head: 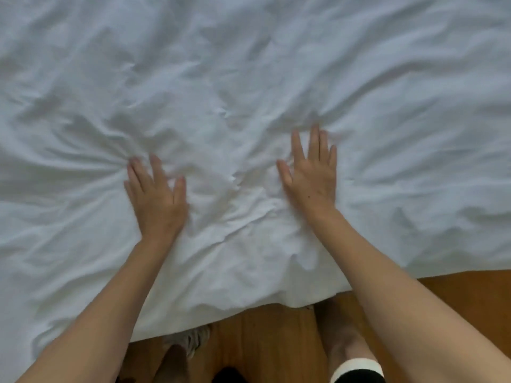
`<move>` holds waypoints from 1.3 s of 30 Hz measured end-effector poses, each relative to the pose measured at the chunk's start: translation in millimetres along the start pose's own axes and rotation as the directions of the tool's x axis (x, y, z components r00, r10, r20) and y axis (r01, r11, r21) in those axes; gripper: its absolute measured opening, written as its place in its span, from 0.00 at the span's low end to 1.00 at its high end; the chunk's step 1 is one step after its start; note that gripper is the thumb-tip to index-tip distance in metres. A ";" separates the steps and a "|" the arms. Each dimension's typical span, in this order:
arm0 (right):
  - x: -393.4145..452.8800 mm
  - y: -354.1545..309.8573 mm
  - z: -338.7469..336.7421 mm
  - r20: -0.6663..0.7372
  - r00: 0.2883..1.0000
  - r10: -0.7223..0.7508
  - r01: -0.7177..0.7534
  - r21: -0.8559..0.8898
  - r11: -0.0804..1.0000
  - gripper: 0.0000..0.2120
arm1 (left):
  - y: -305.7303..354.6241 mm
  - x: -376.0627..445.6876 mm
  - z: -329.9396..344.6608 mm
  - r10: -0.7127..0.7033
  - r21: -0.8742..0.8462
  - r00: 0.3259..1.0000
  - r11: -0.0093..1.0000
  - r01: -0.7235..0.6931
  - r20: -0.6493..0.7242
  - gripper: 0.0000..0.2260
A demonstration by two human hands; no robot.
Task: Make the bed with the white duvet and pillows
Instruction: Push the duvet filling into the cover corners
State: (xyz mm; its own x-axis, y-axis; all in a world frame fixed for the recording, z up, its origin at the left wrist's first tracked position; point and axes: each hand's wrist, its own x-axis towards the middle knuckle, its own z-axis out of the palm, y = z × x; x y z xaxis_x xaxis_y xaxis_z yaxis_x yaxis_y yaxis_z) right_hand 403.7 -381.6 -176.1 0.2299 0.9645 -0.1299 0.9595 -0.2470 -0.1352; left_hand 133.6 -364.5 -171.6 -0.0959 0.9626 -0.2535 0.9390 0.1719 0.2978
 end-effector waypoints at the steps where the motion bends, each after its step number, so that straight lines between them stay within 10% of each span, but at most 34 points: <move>1: 10.8 31.2 -2.8 0.001 0.999 -0.036 0.036 -0.015 0.999 0.30 | 37.5 1.5 17.0 0.076 0.017 0.997 0.997 -0.076 0.003 0.31; 7: 3.9 250.8 -16.2 0.001 0.991 0.135 -0.134 -0.085 0.987 0.30 | 264.3 -79.6 130.2 0.537 0.031 0.834 0.838 -0.545 0.127 0.29; 10: -42.3 356.5 -37.8 0.057 0.963 0.263 -0.254 -0.127 0.959 0.32 | 316.4 -138.0 154.0 0.735 -0.045 0.602 0.645 -0.763 0.311 0.30; 12: -54.2 381.4 -46.1 0.139 0.947 0.290 -0.271 -0.143 0.952 0.33 | 328.8 -162.0 159.7 0.774 -0.032 0.438 0.507 -0.861 0.457 0.30; 17: -41.6 350.2 -50.2 0.183 0.853 0.488 -0.468 -0.145 0.872 0.32 | 317.1 -174.7 139.6 0.727 -0.002 0.365 0.450 -0.893 0.582 0.26; 21: -43.8 256.2 -67.5 0.311 0.735 0.603 -0.624 -0.037 0.780 0.33 | 265.4 -150.3 84.3 0.651 0.044 0.492 0.577 -0.816 0.578 0.26; 27: -85.9 26.9 -97.4 0.512 0.848 0.136 -0.264 0.184 0.947 0.30 | 121.8 -109.0 -72.0 0.277 0.270 0.808 0.844 -0.463 0.519 0.28; 39: -226.4 -222.1 -225.6 0.615 0.787 -0.057 -0.221 0.366 0.904 0.24 | -103.2 -212.9 -289.8 -0.068 0.006 0.857 0.997 0.076 0.510 0.22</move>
State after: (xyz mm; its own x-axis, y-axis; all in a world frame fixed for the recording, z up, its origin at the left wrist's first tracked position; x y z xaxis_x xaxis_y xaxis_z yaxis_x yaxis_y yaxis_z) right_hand 175.2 -523.9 104.9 0.0265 0.7151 -0.6986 0.7572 -0.4706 -0.4530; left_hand -38.7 -526.5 118.3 0.0225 0.7069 -0.7070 0.9309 0.2430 0.2727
